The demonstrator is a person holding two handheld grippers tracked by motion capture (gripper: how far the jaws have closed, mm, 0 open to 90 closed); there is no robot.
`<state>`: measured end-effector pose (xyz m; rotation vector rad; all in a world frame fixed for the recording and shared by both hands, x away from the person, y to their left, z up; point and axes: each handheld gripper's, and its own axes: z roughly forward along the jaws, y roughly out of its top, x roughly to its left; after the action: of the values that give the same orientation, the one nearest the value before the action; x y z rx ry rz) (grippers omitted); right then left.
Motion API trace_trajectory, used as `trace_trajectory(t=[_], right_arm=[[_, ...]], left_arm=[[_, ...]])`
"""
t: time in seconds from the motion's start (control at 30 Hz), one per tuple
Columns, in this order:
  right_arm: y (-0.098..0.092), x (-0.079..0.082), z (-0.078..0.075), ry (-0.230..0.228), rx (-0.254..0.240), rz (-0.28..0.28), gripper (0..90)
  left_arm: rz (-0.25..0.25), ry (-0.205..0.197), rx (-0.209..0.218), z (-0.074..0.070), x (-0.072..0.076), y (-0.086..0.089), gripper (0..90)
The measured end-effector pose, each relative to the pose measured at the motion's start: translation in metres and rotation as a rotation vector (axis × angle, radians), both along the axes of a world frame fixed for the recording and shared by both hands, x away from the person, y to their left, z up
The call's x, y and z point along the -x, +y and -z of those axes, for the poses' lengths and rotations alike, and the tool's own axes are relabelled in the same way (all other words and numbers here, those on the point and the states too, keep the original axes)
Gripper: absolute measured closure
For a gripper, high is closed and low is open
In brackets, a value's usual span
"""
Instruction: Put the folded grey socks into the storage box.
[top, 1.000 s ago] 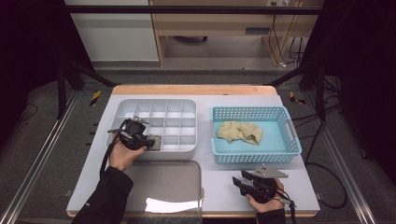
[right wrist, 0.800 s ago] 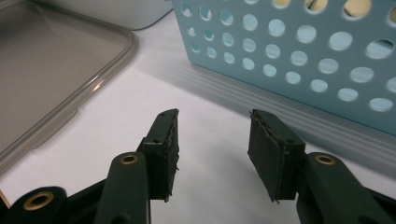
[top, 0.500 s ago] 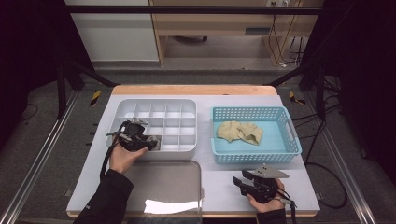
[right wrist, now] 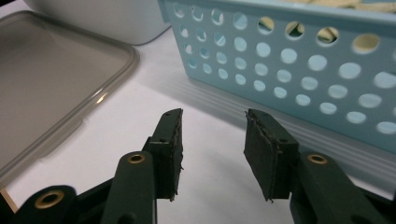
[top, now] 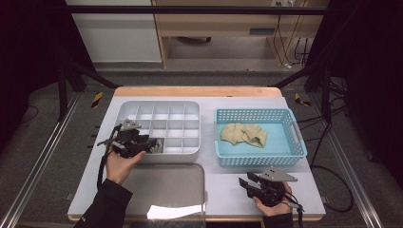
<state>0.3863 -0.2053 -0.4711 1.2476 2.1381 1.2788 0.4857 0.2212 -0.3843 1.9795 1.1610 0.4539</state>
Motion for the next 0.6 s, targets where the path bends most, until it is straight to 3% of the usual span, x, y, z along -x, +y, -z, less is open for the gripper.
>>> trace_trajectory(t=[0.13,0.33,0.43,0.6], right_arm=[[-0.003,0.002,-0.005,-0.025,-0.015,0.006,58.9],[-0.009,0.004,-0.014,-0.06,-0.017,0.031,56.7],[-0.014,0.004,-0.016,-0.068,-0.018,0.043,56.2],[-0.018,0.005,-0.021,-0.078,-0.044,0.05,54.8]], left_arm=[[-0.002,-0.063,0.053,0.0,0.02,0.001,56.1],[0.018,-0.113,0.116,0.008,0.049,0.001,51.1],[0.03,-0.129,0.15,0.013,0.064,0.002,49.9],[0.053,-0.123,0.16,0.021,0.083,0.003,48.2]])
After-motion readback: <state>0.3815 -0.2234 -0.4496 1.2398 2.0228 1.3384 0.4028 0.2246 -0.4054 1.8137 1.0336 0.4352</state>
